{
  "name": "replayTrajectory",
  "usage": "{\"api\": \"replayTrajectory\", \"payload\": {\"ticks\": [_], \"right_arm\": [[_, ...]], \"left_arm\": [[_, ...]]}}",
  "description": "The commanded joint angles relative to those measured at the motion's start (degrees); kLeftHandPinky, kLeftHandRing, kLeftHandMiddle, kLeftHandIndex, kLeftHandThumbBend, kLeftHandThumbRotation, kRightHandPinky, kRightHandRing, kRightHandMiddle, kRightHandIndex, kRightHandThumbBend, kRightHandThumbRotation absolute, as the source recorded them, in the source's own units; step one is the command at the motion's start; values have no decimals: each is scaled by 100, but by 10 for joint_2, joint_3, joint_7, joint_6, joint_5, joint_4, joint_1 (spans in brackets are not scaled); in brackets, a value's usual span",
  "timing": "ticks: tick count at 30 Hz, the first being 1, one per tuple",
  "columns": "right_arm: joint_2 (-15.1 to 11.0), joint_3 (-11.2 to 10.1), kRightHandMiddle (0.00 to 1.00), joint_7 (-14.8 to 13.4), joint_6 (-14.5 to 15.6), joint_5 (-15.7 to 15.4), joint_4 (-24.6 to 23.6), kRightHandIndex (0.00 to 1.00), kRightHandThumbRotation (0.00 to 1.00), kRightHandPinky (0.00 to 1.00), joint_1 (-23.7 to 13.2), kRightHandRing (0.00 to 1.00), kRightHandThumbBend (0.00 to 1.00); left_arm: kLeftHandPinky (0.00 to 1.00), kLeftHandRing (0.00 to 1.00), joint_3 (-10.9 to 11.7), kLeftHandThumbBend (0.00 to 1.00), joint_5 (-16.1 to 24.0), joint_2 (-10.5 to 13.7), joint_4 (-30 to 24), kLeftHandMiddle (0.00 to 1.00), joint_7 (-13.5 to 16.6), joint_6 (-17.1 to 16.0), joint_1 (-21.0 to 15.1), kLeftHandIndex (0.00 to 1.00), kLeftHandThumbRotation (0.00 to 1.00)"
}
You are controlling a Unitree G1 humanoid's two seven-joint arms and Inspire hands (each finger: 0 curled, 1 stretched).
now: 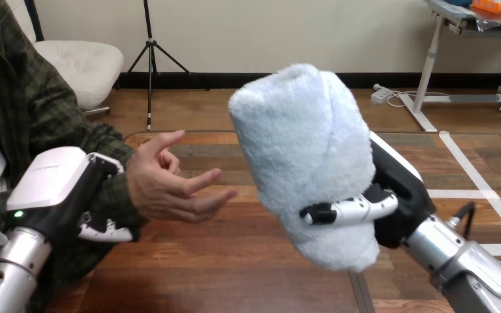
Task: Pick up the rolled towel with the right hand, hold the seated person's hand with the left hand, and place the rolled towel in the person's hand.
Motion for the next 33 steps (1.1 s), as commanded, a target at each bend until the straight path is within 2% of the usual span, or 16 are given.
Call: {"api": "replayTrajectory", "payload": {"ticks": [1,7,10,14,20,28,33], "right_arm": [[14,-5,25,4,-25,2,10,34,0,11,-69,17,78],[19,-1,24,5,-31,-8,31,34,0,11,-74,16,79],[23,0,24,5,-24,-8,40,34,0,11,-76,16,79],[28,2,24,8,-36,-18,57,35,0,11,-80,16,79],[36,2,24,8,-23,-14,75,35,0,10,-86,15,79],[42,6,25,15,-24,-17,103,36,0,11,-97,16,79],[44,14,26,15,-48,-39,126,37,0,11,-106,16,78]], "left_arm": [[20,26,21,89,-19,-17,-72,33,-9,8,-6,34,0],[20,26,27,89,-26,-27,-103,33,-17,10,4,34,0],[20,25,31,89,-32,-32,-121,32,-26,16,9,34,0],[20,25,34,89,-38,-40,-147,32,-36,24,16,34,0],[19,24,37,89,-40,-53,-184,31,-49,38,26,33,0],[18,23,37,91,-42,-66,-217,31,-56,33,34,33,0],[18,23,36,91,-46,-77,-243,30,-69,41,39,33,0]]}}
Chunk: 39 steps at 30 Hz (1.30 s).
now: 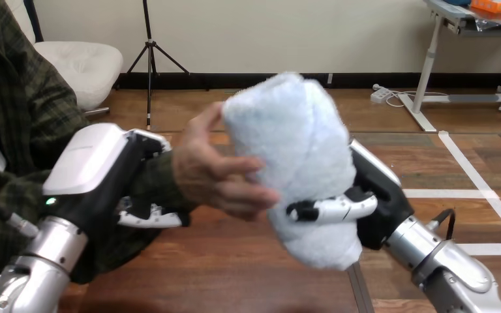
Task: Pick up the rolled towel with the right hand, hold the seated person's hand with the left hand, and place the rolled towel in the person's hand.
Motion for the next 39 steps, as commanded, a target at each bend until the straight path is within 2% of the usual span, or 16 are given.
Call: {"api": "replayTrajectory", "payload": {"ticks": [1,4,11,20,29,39], "right_arm": [[14,5,26,1,-31,-15,18,37,0,11,-64,16,78],[19,7,26,-4,-29,-21,26,36,0,11,-68,17,78],[27,13,26,-3,-53,-43,58,36,0,12,-81,17,77],[41,16,25,5,-78,-50,104,35,0,12,-100,17,78],[50,21,25,7,-86,-53,128,34,0,12,-110,17,79],[62,20,25,8,-81,-57,131,34,0,12,-111,16,79]], "left_arm": [[18,23,12,91,-15,-16,-42,30,-11,8,-7,33,0],[18,23,11,91,-14,-23,-53,30,-16,10,-5,33,0],[18,23,9,92,-19,-42,-80,30,-31,17,-2,32,0],[17,22,2,93,-15,-60,-95,29,-37,9,-5,31,0],[17,22,-5,93,-4,-73,-104,29,-37,3,-6,31,0],[16,21,-10,95,-3,-85,-125,29,-55,18,-5,30,0]]}}
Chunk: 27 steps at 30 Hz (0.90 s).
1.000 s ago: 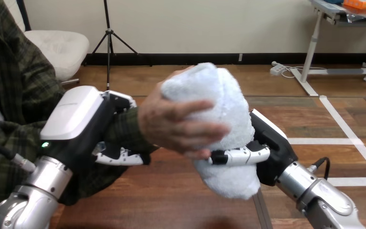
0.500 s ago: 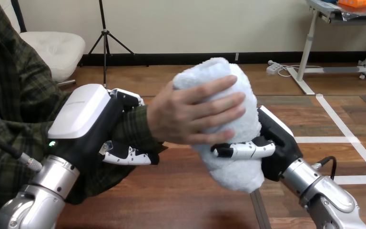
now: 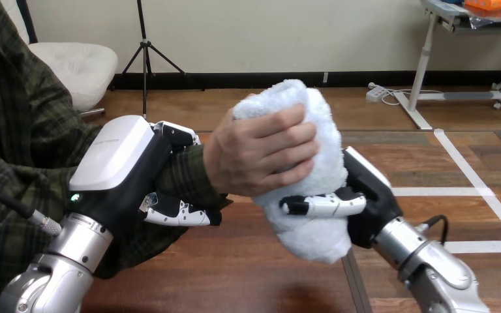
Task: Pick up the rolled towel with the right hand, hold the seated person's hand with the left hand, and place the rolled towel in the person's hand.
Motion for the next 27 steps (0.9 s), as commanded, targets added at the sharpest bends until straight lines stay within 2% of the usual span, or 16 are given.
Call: {"api": "replayTrajectory", "payload": {"ticks": [1,14,27], "right_arm": [[26,26,26,13,-11,-7,-4,34,0,12,-64,16,79],[32,22,26,15,-4,-8,-4,34,0,12,-63,16,79],[33,20,26,13,-11,-13,-1,34,0,12,-63,16,77]], "left_arm": [[16,21,-11,94,-10,-21,-44,29,-8,0,-12,30,0],[17,22,-11,96,-13,-26,-41,29,-11,-7,-12,31,0],[17,23,-11,96,-14,-30,-36,30,-15,-8,-14,32,0]]}}
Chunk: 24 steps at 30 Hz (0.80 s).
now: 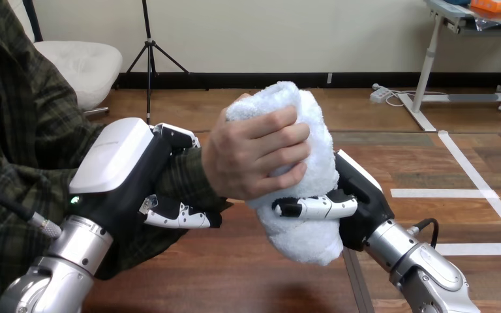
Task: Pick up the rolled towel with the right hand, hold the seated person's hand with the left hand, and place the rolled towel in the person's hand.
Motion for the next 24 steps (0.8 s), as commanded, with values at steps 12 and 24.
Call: {"api": "replayTrajectory", "payload": {"ticks": [12,24], "right_arm": [[8,14,34,9,4,-5,-12,40,2,18,-62,22,83],[0,5,61,6,3,-4,-17,63,23,43,-57,52,95]], "left_arm": [[21,27,-8,95,-18,-9,7,35,9,-41,-22,36,0],[43,49,15,90,-40,5,64,55,5,-75,-21,56,21]]}}
